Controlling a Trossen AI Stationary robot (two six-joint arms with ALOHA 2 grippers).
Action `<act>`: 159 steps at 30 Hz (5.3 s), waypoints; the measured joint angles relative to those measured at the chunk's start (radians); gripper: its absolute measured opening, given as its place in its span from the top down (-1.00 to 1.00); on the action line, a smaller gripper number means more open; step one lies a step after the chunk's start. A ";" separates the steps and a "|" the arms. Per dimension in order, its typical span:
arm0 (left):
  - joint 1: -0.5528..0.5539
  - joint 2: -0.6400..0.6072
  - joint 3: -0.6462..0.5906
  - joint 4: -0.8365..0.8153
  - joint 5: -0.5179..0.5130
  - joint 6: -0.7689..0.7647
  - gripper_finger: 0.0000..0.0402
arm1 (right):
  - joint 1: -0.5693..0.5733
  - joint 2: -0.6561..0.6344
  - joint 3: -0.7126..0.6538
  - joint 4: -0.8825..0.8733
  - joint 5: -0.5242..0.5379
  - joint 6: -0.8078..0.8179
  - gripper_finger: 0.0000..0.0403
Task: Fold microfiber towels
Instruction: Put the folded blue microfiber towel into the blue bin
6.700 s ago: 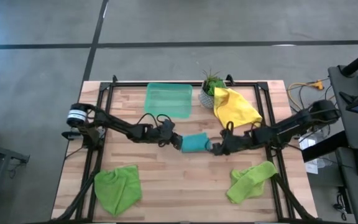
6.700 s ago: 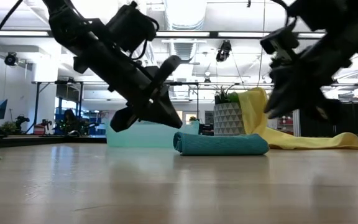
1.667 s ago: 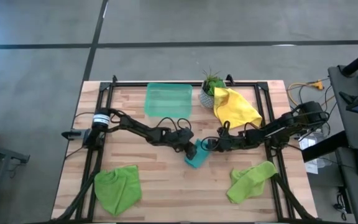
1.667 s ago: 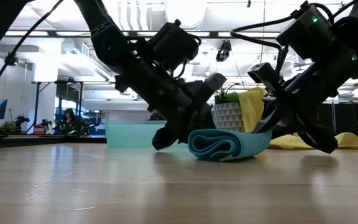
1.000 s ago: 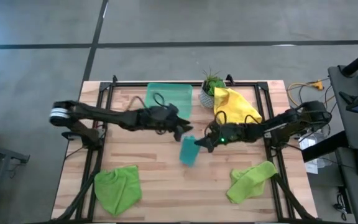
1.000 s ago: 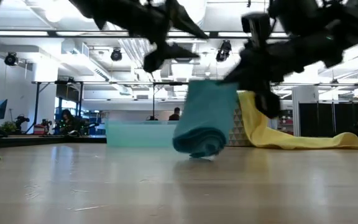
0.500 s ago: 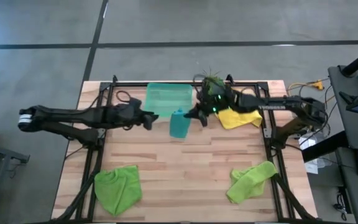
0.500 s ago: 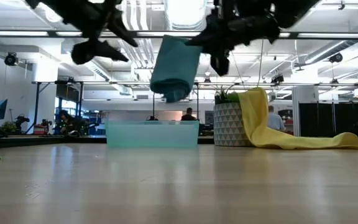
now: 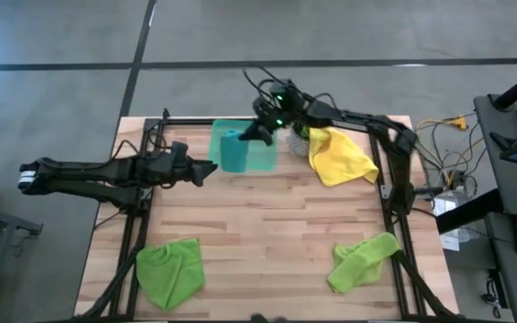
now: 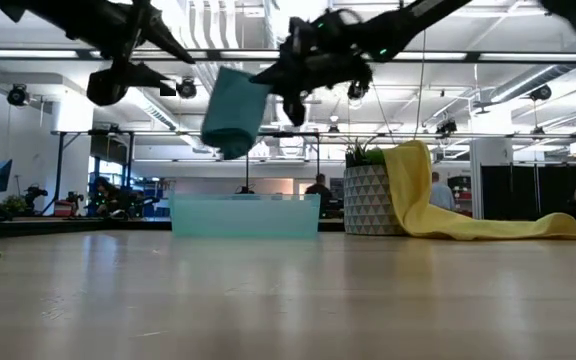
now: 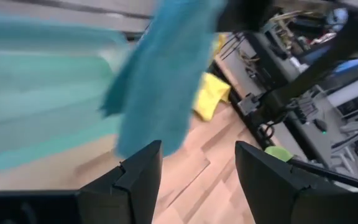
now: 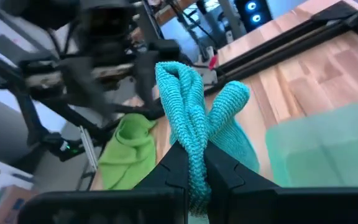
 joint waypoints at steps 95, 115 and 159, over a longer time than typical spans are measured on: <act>0.017 -0.144 0.005 -0.053 -0.062 0.110 0.07 | 0.063 0.553 0.719 -0.256 -0.116 0.162 0.91; 0.017 -0.131 0.005 -0.053 -0.063 0.112 0.07 | -0.021 0.622 0.716 -0.345 0.057 0.070 0.91; 0.018 -0.107 0.005 -0.051 -0.060 0.106 0.07 | 0.071 0.601 0.737 -0.552 0.752 -0.310 0.91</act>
